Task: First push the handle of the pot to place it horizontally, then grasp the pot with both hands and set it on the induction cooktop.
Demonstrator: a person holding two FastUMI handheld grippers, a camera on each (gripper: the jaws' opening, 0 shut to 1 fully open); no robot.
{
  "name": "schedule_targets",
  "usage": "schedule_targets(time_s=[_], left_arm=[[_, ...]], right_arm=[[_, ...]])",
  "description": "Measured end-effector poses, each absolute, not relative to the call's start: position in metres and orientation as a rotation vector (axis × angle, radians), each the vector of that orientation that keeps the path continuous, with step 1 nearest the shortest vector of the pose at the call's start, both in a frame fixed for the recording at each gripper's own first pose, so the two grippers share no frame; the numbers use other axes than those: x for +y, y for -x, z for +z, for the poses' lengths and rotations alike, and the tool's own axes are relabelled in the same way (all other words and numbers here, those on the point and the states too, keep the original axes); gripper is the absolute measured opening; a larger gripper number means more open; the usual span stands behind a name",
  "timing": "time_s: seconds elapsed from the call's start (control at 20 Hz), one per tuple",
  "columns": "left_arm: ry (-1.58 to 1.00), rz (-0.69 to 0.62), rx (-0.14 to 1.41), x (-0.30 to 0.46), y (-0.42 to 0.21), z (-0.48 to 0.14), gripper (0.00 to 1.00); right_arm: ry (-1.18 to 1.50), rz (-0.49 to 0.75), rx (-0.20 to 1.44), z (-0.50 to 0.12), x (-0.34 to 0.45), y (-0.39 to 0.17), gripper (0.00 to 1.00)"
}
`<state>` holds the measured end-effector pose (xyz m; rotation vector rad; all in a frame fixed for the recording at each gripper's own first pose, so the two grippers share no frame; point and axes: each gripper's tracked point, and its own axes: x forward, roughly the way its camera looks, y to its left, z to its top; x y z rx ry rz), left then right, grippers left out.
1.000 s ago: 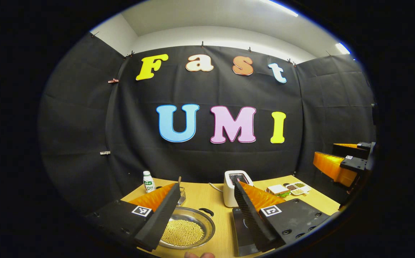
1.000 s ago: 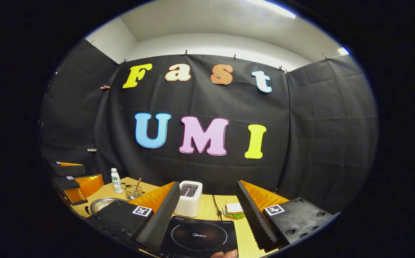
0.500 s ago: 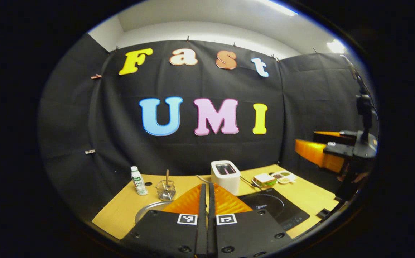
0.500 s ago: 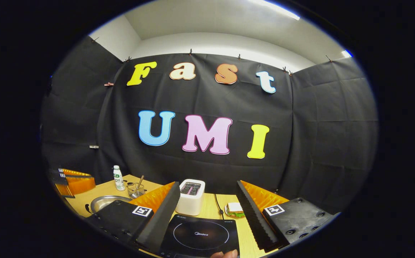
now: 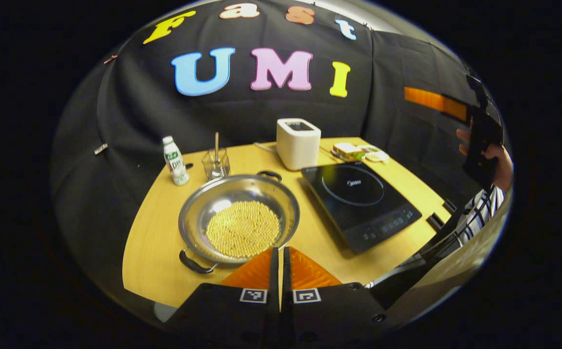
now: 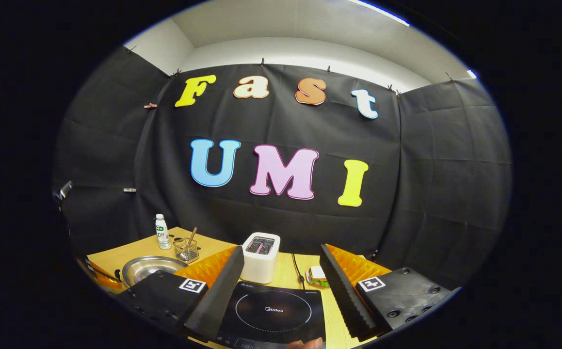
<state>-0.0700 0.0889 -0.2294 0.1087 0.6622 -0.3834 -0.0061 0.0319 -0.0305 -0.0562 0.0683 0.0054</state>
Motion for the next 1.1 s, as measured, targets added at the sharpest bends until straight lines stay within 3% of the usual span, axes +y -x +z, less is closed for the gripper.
schedule_targets(time_s=[0.4,1.1], left_arm=[[-0.225,-0.466,0.969,0.142,0.066,-0.298,0.06],[-0.223,-0.446,1.054,0.178,0.033,-0.319,0.05]], right_arm=[[0.069,-0.026,0.093,-0.038,0.018,0.009,0.98],[0.075,-0.086,0.129,-0.049,0.002,0.007,0.98]])
